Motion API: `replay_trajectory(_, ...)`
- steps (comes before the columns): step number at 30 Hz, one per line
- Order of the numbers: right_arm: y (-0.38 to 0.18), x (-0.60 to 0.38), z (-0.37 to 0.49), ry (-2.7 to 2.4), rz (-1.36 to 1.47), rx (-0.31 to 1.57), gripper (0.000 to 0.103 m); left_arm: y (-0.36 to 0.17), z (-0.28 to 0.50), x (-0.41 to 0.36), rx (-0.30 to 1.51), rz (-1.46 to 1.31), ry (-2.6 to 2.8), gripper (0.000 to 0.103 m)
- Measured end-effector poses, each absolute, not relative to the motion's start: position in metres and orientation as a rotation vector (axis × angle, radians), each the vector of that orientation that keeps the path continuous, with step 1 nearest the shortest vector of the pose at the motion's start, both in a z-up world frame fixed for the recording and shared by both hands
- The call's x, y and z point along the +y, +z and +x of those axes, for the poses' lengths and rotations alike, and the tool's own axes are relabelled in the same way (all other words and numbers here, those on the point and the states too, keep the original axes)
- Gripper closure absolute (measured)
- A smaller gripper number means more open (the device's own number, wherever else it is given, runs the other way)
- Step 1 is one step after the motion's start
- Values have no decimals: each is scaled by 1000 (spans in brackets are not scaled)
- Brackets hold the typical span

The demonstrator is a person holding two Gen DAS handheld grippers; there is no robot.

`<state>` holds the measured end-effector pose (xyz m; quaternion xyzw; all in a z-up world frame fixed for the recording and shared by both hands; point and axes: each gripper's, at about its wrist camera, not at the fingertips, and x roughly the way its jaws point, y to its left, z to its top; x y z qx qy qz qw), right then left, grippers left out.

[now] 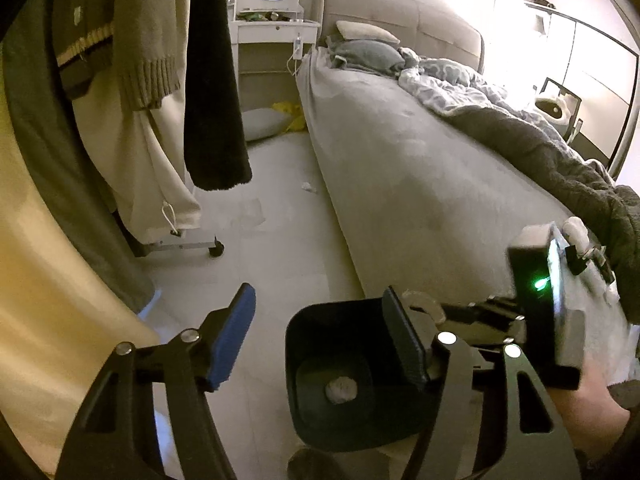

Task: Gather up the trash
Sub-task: 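Lower the brown tape core into the black bin and open the right gripper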

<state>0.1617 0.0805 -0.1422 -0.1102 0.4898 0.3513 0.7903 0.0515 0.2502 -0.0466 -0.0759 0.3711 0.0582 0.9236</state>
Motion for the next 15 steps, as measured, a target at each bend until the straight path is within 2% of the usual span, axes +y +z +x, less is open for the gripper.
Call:
replay_trajectory(13, -180, 101, 152, 771, -337, 1194, 57, -19, 40, 252, 647, -160, 79, 46)
replay_trajectory(15, -182, 99, 151, 774, -336, 1206, 51, -16, 40, 250, 638, -160, 72, 47)
